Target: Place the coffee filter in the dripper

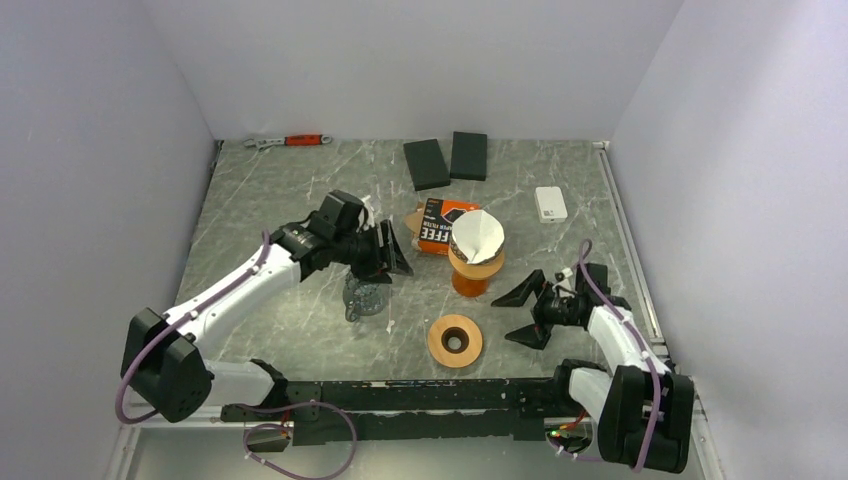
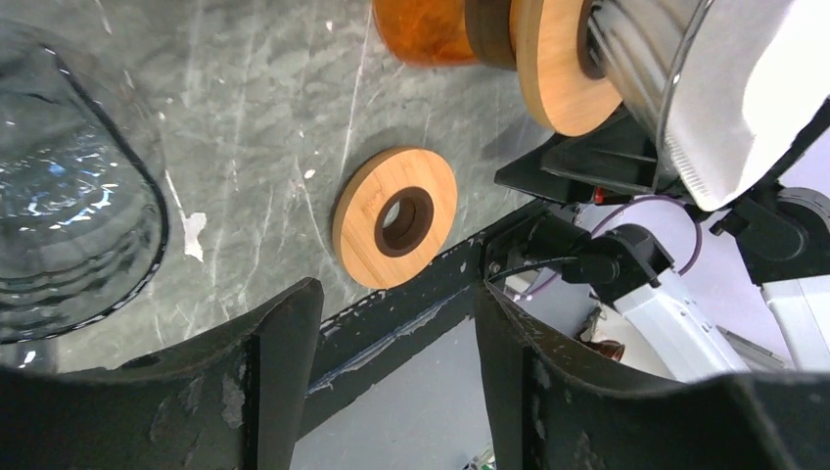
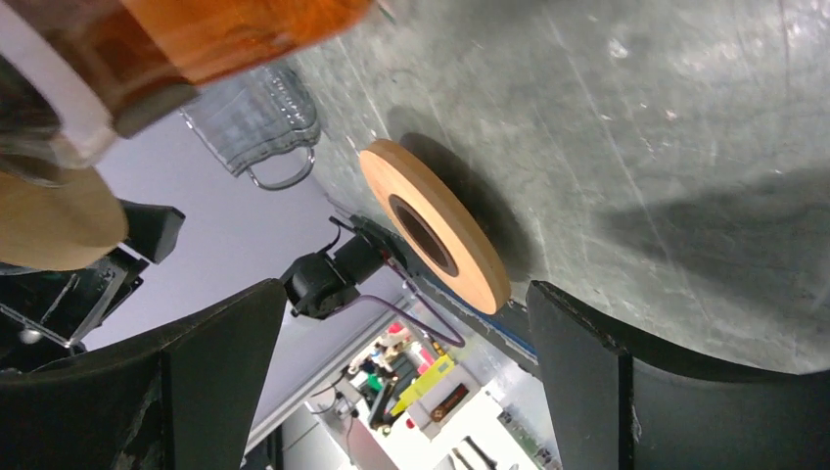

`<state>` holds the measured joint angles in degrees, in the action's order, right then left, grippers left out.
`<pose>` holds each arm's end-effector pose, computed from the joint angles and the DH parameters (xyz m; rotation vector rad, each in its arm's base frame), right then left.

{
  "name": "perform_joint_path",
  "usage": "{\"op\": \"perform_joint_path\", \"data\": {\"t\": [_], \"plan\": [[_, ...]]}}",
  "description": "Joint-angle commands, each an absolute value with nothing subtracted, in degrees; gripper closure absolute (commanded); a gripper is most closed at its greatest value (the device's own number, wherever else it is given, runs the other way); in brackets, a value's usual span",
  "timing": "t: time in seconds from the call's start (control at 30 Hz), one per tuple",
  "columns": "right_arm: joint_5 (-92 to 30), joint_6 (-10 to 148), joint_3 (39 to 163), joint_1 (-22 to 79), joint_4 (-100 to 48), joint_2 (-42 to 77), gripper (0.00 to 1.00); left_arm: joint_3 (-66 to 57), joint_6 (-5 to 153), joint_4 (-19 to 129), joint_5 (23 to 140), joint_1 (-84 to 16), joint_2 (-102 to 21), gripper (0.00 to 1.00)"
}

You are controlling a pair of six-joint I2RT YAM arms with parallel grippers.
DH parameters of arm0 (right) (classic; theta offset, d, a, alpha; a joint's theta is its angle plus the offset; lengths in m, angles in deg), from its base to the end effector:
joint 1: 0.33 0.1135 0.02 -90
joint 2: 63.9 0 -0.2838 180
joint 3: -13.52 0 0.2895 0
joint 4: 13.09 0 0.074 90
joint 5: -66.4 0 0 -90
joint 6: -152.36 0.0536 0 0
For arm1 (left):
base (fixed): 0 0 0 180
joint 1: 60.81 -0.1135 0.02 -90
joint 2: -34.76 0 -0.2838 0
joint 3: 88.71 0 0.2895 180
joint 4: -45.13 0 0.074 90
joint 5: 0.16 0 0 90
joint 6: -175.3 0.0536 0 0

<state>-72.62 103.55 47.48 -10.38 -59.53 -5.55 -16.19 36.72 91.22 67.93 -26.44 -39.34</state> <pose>0.1750 0.0101 0.1324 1.0002 2.5763 1.3351 0.2487 -0.1943 0.2870 -0.1299 2.6372 -1.0570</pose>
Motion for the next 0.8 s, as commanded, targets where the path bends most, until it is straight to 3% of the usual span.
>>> {"op": "perform_joint_path", "data": {"t": [0.0, 0.27, 0.33, 0.37, 0.4, 0.57, 0.77], "plan": [[-77.0, 109.9, 42.0, -10.5, -50.4, -8.0, 0.02, -17.9, 31.4, 83.7, 67.3, -22.5, -40.5, 0.38], [-75.0, 106.4, 38.6, -10.5, -50.1, -3.4, 0.05, -19.6, 27.5, 83.5, 71.2, -15.4, -45.8, 0.45], [-74.3, 104.3, 38.3, -10.5, -50.0, -2.0, 0.05, -19.7, 27.2, 82.7, 72.0, -13.9, -46.9, 0.43], [-73.9, 103.2, 38.0, -10.5, -49.9, -1.4, 0.05, -19.6, 27.2, 82.5, 72.3, -13.2, -47.5, 0.34], [-73.4, 101.9, 37.8, -10.6, -49.8, -1.0, 0.05, -19.4, 27.4, 82.5, 72.8, -12.3, -48.3, 0.38], [-72.6, 100.2, 36.2, -10.5, -48.4, -2.1, 0.06, -21.8, 25.7, 80.6, 76.6, -9.4, -49.3, 0.32], [-72.9, 101.2, 34.9, -10.6, -47.8, -5.4, 0.09, -28.2, 22.0, 74.5, 80.0, -6.8, -47.3, 0.33]]}}
